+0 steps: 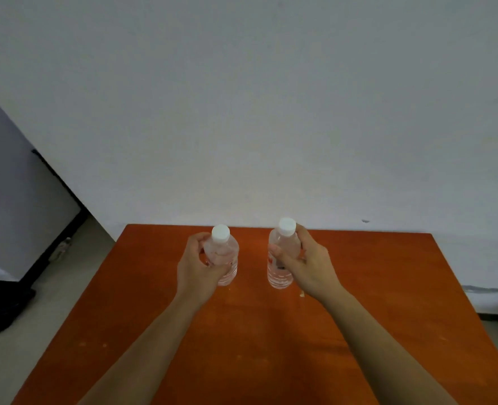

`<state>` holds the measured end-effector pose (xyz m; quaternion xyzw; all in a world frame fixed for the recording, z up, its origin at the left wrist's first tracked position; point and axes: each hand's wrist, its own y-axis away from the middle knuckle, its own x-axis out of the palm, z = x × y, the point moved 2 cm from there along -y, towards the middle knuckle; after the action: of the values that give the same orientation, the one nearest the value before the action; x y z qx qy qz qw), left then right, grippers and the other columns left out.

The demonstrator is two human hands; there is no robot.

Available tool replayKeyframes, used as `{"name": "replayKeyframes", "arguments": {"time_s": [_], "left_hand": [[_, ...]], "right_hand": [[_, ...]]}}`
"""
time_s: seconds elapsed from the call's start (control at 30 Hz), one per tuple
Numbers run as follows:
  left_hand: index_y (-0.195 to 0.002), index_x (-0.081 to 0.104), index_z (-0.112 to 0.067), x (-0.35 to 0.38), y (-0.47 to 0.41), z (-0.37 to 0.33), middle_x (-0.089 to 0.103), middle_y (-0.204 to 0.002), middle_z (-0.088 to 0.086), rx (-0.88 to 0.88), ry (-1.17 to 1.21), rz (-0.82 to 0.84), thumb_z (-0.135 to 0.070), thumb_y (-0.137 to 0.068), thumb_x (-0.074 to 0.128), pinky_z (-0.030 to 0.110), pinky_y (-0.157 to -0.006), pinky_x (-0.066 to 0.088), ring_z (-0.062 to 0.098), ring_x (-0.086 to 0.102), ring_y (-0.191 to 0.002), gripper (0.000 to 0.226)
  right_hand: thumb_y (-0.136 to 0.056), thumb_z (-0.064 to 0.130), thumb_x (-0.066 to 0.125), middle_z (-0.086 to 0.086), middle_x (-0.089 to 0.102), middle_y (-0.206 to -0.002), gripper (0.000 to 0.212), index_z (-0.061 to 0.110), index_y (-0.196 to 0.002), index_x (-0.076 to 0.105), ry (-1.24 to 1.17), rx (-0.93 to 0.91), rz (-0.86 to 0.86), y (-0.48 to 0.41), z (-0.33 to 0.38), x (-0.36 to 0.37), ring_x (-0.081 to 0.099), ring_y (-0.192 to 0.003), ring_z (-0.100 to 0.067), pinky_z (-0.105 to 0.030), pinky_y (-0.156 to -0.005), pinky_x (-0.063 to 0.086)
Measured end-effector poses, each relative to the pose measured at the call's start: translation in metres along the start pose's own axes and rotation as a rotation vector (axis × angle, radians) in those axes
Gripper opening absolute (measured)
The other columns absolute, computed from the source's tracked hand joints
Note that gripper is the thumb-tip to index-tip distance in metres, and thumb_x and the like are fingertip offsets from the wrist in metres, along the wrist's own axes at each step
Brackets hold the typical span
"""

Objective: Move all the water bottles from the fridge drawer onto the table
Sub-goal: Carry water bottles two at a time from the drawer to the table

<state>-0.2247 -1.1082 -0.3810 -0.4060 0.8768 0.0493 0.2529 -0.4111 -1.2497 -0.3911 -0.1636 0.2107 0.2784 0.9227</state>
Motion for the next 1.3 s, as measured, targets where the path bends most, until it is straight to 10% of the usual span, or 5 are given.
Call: {"name": "replayKeyframes", "arguments": {"time_s": [0.47,0.73,0.93,1.07,1.3], "left_hand": [[-0.126,0.049,-0.032,0.052,-0.242,0.124,0.055,-0.128,-0.002,-0.054,-0.051,0.239,-0.016,-0.07,0.087,0.033,-0.093,0.051,0.019,0.056,-0.116,0.069],[-0.131,0.047,-0.032,0.073,-0.285,0.17,0.052,-0.136,-0.002,-0.074,0.004,0.325,-0.019,-0.077,0.082,0.029,-0.093,0.05,0.014,0.055,-0.118,0.066],[-0.141,0.042,-0.036,0.074,-0.294,0.177,0.055,-0.14,-0.01,-0.046,0.052,0.395,-0.025,-0.085,0.076,0.034,-0.094,0.054,0.014,0.057,-0.122,0.066],[-0.151,0.028,-0.034,0.069,-0.284,0.171,0.045,-0.15,-0.008,-0.102,0.167,0.403,-0.017,-0.088,0.073,0.041,-0.102,0.05,0.015,0.05,-0.132,0.079],[-0.15,0.031,-0.03,0.046,-0.265,0.109,0.03,-0.159,-0.001,0.26,-0.046,0.226,-0.046,-0.099,0.048,0.039,-0.113,0.032,0.021,0.03,-0.145,0.056]], "right_hand": [[-0.09,0.04,0.067,0.002,0.057,-0.137,0.057,0.027,-0.141,0.047,0.004,0.26,-0.042,-0.192,-0.063,0.135,0.055,-0.121,-0.015,-0.041,-0.103,0.048],[-0.094,0.042,0.064,-0.005,0.042,-0.148,0.065,0.029,-0.151,0.037,0.047,0.307,-0.057,-0.229,-0.083,0.196,0.044,-0.129,-0.013,-0.013,-0.095,0.036],[-0.09,0.048,0.066,0.001,0.051,-0.142,0.066,0.028,-0.145,0.036,0.032,0.341,-0.107,-0.236,-0.084,0.205,0.052,-0.127,-0.016,-0.041,-0.102,0.051],[-0.093,0.05,0.062,0.002,0.047,-0.148,0.069,0.027,-0.149,0.031,0.079,0.317,-0.088,-0.231,-0.075,0.201,0.047,-0.131,-0.012,-0.036,-0.106,0.045],[-0.101,0.057,0.037,0.002,0.015,-0.166,0.069,0.028,-0.158,0.012,0.292,0.208,-0.237,-0.196,-0.035,0.15,0.022,-0.15,-0.017,-0.029,-0.108,0.026]]}}
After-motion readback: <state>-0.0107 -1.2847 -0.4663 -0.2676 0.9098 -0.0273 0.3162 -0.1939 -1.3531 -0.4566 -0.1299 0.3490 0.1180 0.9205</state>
